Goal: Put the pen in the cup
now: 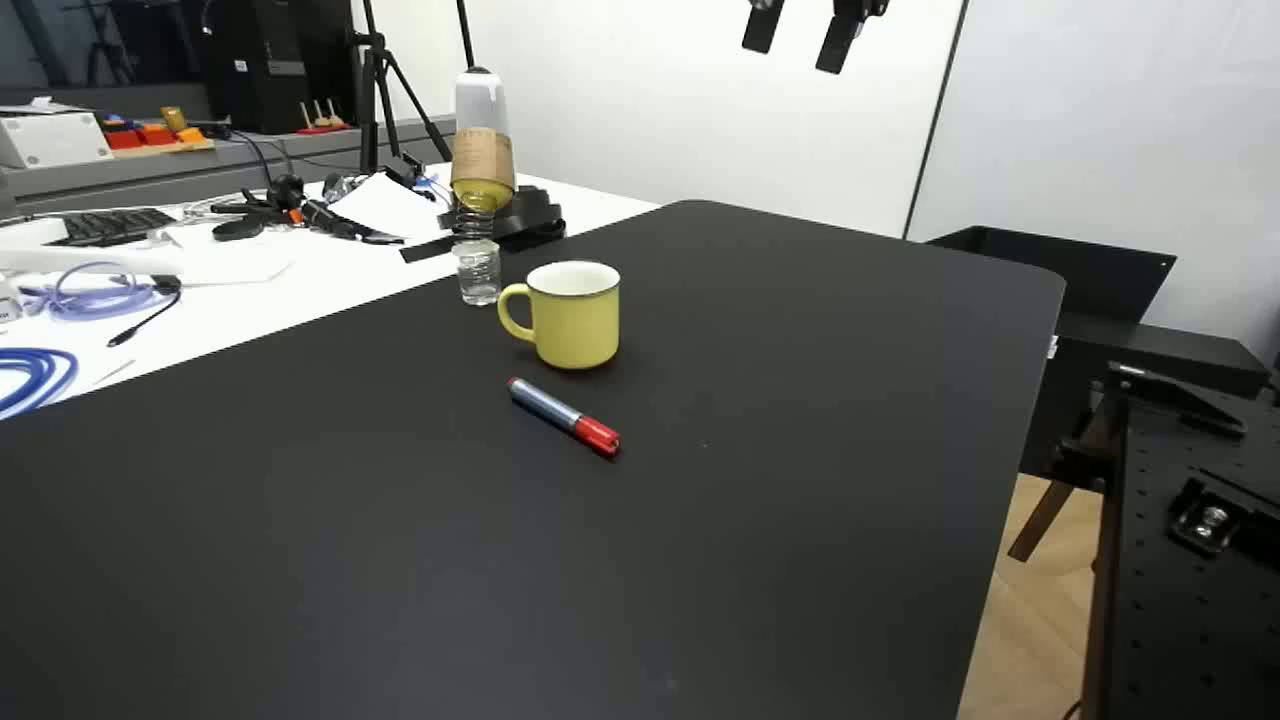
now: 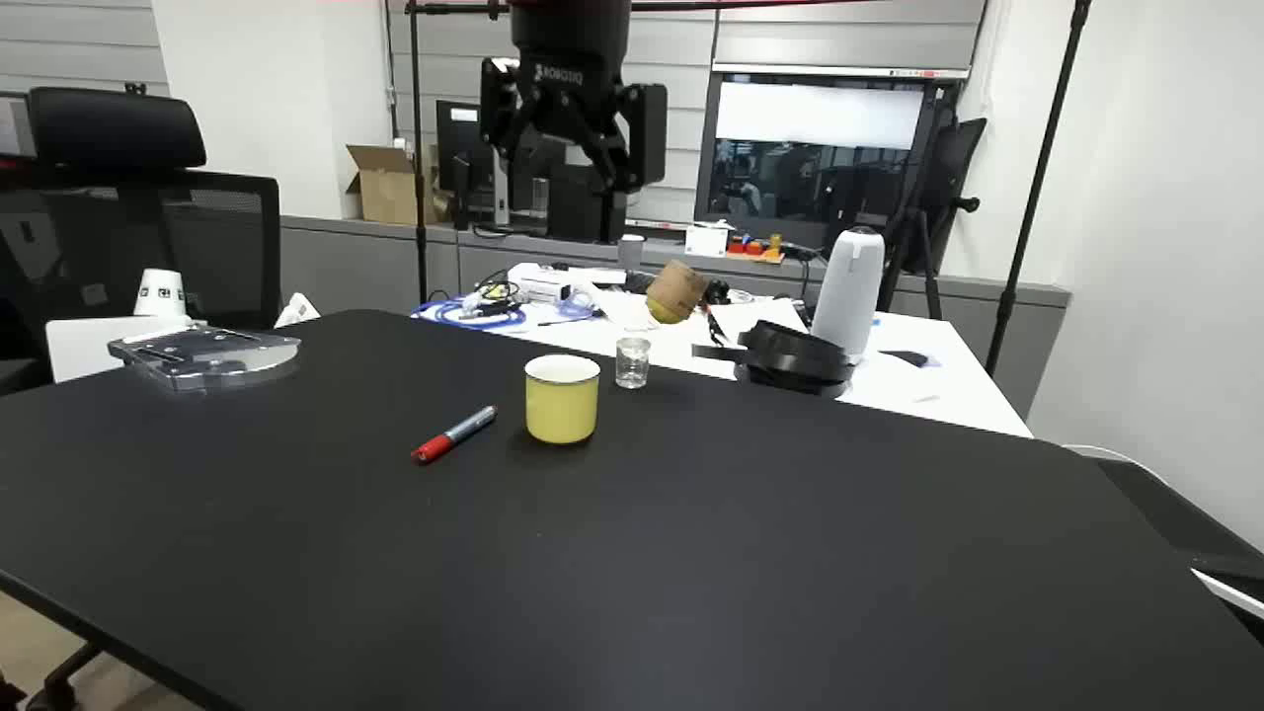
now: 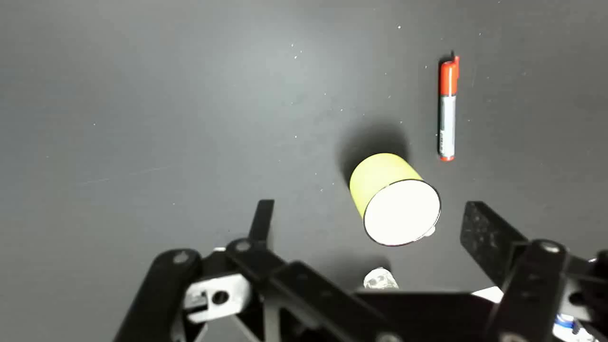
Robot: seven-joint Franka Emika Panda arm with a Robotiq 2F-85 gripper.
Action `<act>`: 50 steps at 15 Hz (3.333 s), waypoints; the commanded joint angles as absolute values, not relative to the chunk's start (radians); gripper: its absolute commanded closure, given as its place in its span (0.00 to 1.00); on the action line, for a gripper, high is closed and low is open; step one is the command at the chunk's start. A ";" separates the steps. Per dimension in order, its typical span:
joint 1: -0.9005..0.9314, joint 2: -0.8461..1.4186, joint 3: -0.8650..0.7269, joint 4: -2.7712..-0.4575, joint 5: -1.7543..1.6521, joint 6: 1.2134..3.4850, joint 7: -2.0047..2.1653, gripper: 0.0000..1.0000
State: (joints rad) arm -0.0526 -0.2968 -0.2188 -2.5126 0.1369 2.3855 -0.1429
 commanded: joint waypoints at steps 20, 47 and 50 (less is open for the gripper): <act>-0.042 -0.003 -0.097 -2.442 0.061 2.547 -0.131 0.00; 0.223 0.449 -0.048 -2.222 -0.019 2.646 0.443 0.00; 0.190 0.446 -0.017 -2.228 0.053 2.654 0.398 0.00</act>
